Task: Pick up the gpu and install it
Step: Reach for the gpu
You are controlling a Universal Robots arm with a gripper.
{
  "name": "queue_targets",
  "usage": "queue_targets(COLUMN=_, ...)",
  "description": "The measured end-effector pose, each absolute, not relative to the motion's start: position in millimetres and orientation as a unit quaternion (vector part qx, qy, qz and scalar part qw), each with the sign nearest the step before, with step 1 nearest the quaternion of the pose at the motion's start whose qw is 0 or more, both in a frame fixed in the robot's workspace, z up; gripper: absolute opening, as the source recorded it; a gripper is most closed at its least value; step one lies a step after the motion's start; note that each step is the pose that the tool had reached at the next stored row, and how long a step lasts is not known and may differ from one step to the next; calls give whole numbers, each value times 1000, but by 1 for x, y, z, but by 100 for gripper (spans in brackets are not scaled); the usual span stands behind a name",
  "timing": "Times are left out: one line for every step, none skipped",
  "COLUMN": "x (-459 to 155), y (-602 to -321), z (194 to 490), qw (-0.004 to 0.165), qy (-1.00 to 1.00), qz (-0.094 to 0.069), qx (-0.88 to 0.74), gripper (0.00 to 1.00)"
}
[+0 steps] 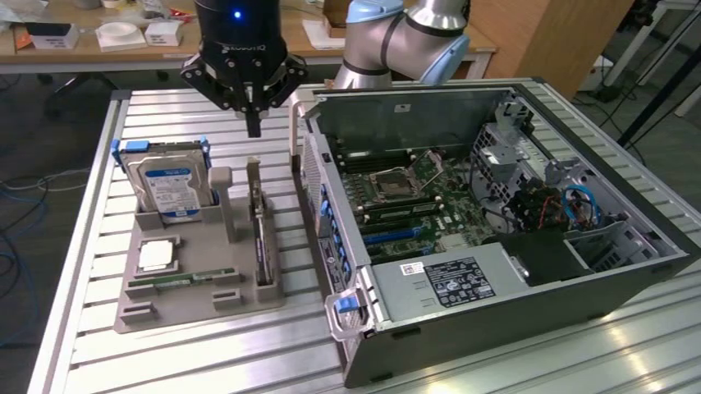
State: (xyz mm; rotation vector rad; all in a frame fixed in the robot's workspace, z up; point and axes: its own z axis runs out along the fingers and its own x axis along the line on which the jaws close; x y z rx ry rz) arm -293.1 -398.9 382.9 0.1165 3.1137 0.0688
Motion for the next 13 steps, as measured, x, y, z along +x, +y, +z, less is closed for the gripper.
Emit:
queue_targets(x=-293, y=-399, z=383, qw=12, qy=999, qz=22, qx=37, gripper=11)
queue_targets(x=-294, y=-399, z=383, qw=12, qy=999, qz=22, qx=37, gripper=11)
queue_targets(x=-294, y=-399, z=383, qw=12, qy=999, qz=22, qx=37, gripper=11)
queue_targets(x=-294, y=-399, z=383, qw=12, qy=999, qz=22, qx=37, gripper=11)
queue_targets(x=-295, y=-399, z=383, qw=12, qy=999, qz=22, qx=37, gripper=11)
queue_targets(x=-296, y=-399, z=383, qw=12, qy=999, qz=22, qx=37, gripper=11)
queue_targets(x=-298, y=-399, z=383, qw=12, qy=999, qz=22, qx=37, gripper=11)
queue_targets(x=-299, y=-399, z=383, qw=12, qy=999, qz=22, qx=37, gripper=11)
queue_targets(x=-301, y=-399, z=383, qw=12, qy=999, qz=22, qx=37, gripper=11)
queue_targets(x=-302, y=-399, z=383, qw=12, qy=999, qz=22, qx=37, gripper=11)
queue_targets(x=-303, y=-399, z=383, qw=12, qy=999, qz=22, qx=37, gripper=11)
queue_targets(x=-304, y=-399, z=383, qw=12, qy=999, qz=22, qx=37, gripper=11)
queue_targets(x=-305, y=-399, z=383, qw=12, qy=999, qz=22, qx=37, gripper=11)
